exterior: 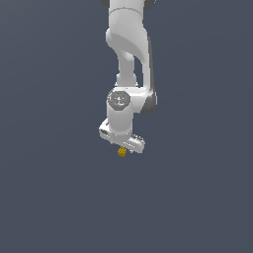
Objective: Pick up the object and move it to a goal position.
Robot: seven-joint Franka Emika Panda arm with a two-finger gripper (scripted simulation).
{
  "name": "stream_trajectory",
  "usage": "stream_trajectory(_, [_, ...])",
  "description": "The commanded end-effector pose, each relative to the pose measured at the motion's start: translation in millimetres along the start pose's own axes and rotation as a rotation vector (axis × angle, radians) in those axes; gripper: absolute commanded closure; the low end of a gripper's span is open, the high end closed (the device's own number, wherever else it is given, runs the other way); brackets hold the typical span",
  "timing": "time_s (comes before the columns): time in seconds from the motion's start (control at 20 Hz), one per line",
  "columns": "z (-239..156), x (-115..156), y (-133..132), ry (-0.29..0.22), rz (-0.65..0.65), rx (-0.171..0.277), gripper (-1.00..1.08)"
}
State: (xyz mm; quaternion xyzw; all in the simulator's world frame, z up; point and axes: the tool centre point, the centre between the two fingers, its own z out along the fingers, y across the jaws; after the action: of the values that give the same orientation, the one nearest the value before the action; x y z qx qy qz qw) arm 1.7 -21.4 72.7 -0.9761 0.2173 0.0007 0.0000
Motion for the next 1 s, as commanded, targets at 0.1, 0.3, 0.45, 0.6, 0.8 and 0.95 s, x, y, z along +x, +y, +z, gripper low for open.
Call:
stream_trajectory(0.1, [5, 0, 0, 0.000, 0.001, 0.000, -0.92])
stream_trajectory(0.3, [21, 0, 0, 0.001, 0.002, 0.000, -0.92])
stream_trajectory(0.45, [37, -1, 1, 0.001, 0.004, 0.000, -0.92])
stream_trajectory(0.6, [47, -1, 0, 0.001, 0.005, 0.000, -0.92])
stream_trajectory(0.8, [51, 0, 0, 0.001, 0.005, 0.000, -0.92])
stream_trajectory(0.95, [51, 0, 0, 0.001, 0.005, 0.000, 1.08])
